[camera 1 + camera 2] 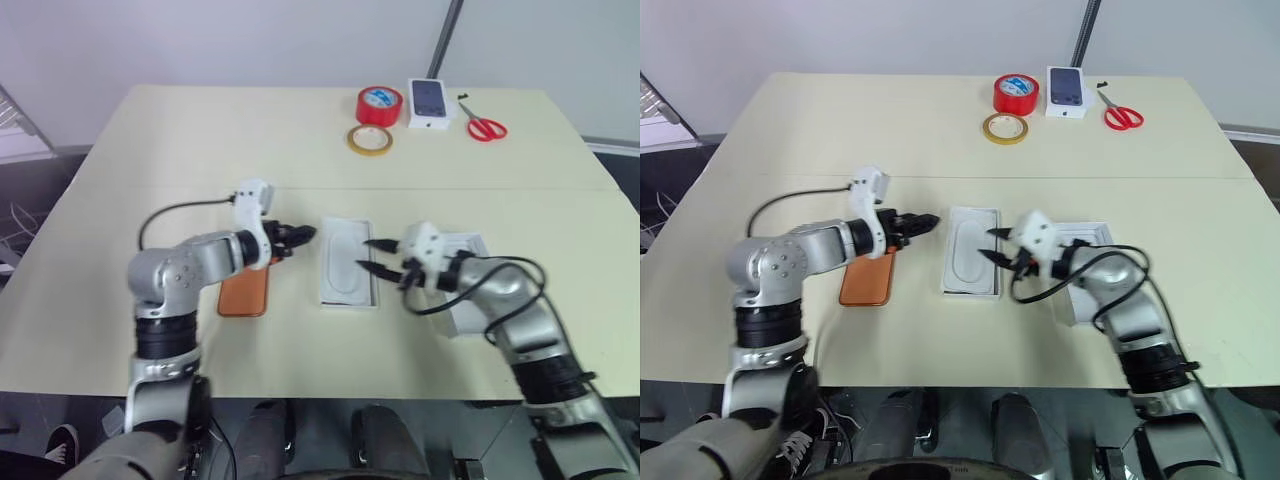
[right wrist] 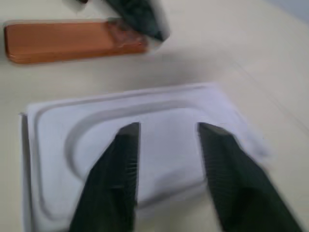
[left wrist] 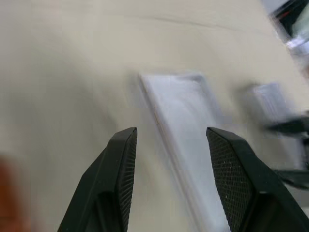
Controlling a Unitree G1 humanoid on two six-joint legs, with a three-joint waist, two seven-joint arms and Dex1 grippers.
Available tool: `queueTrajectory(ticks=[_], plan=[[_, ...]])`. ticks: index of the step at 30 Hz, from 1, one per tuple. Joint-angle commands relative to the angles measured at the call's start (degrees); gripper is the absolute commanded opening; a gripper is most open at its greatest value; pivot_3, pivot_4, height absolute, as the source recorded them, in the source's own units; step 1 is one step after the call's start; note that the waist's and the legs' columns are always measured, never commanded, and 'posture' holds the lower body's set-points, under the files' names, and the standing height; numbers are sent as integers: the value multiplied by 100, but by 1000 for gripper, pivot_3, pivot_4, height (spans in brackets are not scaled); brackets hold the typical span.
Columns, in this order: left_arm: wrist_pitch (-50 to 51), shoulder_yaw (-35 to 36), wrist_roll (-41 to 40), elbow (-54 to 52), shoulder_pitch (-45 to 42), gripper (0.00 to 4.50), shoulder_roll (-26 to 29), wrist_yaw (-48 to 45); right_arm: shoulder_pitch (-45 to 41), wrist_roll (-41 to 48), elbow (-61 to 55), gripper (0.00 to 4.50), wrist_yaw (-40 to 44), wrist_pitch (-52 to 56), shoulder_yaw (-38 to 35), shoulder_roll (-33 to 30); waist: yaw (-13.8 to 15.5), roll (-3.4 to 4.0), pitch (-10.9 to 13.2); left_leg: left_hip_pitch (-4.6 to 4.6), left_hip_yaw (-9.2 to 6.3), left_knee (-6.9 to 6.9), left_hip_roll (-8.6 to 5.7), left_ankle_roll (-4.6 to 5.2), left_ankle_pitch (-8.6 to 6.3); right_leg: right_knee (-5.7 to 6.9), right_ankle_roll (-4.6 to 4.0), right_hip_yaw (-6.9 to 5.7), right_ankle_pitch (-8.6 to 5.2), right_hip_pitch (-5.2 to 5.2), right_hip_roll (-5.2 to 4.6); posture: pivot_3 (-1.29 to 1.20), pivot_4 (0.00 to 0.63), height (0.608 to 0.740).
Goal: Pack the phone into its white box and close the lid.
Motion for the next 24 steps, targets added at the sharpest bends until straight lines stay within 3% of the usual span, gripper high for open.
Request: queueTrajectory(ticks=[1, 4, 9, 13, 14, 19, 24], plan=[[-1392, -257, 335, -262, 485, 2425, 488, -884, -93, -374, -74, 2133, -371, -133, 79, 79, 13, -1, 1, -2, 1, 1, 0, 0, 0, 0, 0, 0, 0, -3, -1, 0, 150, 728], [-2492, -312, 805, -125, 1011, 2425, 1017, -1298, -10, -464, -260, 2133, -347, -123, 300, 142, -2, -1, 1, -5, 2, 6, -2, 3, -1, -5, -3, 0, 1, 0, -11, 0, 150, 728], [-3066, 35, 565, 205, 1225, 2425, 1031, -1744, -136, -430, -61, 2133, -160, 0, 386, 87, 46, -1, 1, -6, -5, 3, -6, 45, -27, -6, -10, -2, 3, 0, -29, 0, 150, 728], [-3196, 98, 356, 136, 1393, 2425, 1129, -2178, -248, -639, 78, 217, -41, -98, 497, -40, -8, -1, 1, -8, -4, 1, -8, 53, -31, -7, -9, -1, 3, -5, -33, 0, 150, 728], [-3359, 84, 432, 123, 1462, 2425, 1183, -2270, -264, -755, 124, 63, -27, -165, 565, -85, -12, -1, 1, -8, -4, -1, -8, 53, -31, -7, -9, -1, 3, -5, -33, 0, 150, 728], [-3469, 234, 310, 191, 1514, 2425, 1332, -2538, -330, -1226, 370, 63, 168, -350, 858, -401, -16, 0, 1, -7, -4, -5, -8, 54, -31, -6, -9, -1, 3, -8, -32, 0, 150, 728], [-3513, 249, 316, 305, 1539, 2425, 1486, -2678, -315, -1082, 227, 63, 465, -238, 743, -669, 17, -1, 0, -7, -4, -1, -10, 58, -33, -9, -9, -2, 3, -2, -37, 0, 150, 728]])
